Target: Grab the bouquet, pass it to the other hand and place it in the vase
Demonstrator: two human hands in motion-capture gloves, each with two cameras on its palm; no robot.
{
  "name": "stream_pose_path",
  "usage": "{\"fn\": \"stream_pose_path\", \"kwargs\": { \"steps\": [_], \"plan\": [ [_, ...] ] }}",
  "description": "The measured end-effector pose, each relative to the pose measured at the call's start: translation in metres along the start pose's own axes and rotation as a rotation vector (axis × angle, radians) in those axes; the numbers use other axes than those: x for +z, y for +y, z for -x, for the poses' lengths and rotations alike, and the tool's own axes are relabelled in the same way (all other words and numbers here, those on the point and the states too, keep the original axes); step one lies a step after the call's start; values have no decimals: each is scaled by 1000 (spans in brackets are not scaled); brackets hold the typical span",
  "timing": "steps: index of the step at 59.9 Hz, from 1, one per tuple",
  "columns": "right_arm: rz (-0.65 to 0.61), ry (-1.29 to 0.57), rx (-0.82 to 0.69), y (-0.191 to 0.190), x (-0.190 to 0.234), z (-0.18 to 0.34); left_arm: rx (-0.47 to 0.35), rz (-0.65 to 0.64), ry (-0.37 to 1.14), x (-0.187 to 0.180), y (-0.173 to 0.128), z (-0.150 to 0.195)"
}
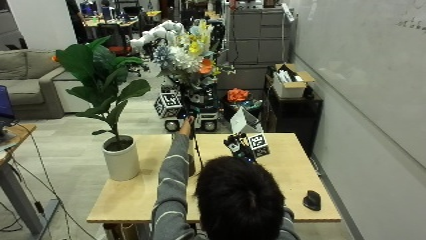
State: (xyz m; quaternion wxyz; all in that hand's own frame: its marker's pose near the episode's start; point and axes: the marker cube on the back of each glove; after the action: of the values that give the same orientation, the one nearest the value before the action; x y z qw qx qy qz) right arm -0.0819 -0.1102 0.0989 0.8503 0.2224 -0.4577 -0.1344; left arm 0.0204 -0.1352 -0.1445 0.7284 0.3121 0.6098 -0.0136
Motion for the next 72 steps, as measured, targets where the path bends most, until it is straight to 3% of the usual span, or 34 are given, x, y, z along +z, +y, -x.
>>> {"fn": "stream_pose_path", "kwargs": {
  "steps": [5,9,20,24,30,36,40,45,49,53,63,72],
  "plan": [
    [19,-85,101,-4,-2,3,7,-34,-35,-6,-11,-2],
    [24,-115,99,-9,-4,3,29,-55,-51,-8,-25,1],
    [-12,-60,139,-25,-13,-10,59,-80,-72,-7,-48,16],
    [-11,-53,183,-29,-18,-14,111,-145,-65,-16,-47,7],
    [-17,-117,164,-35,-24,-9,57,-40,16,-6,-45,12],
    [-46,-110,159,-42,-32,-12,74,31,150,-4,-41,4],
    [-54,-90,144,-45,-37,-14,84,-39,76,-7,-39,-1],
    [-33,-112,188,-46,-38,-16,80,-3,141,-2,-41,-4],
    [-29,-105,149,-50,-39,-19,66,-62,55,-2,-47,0],
    [-43,-86,127,-54,-40,-21,103,-48,120,2,-49,-9],
    [3,-161,166,-52,-38,-17,127,-97,-39,8,-68,23],
    [-17,-121,72,-62,-37,-32,140,-10,128,19,-56,25]
  ]
}}
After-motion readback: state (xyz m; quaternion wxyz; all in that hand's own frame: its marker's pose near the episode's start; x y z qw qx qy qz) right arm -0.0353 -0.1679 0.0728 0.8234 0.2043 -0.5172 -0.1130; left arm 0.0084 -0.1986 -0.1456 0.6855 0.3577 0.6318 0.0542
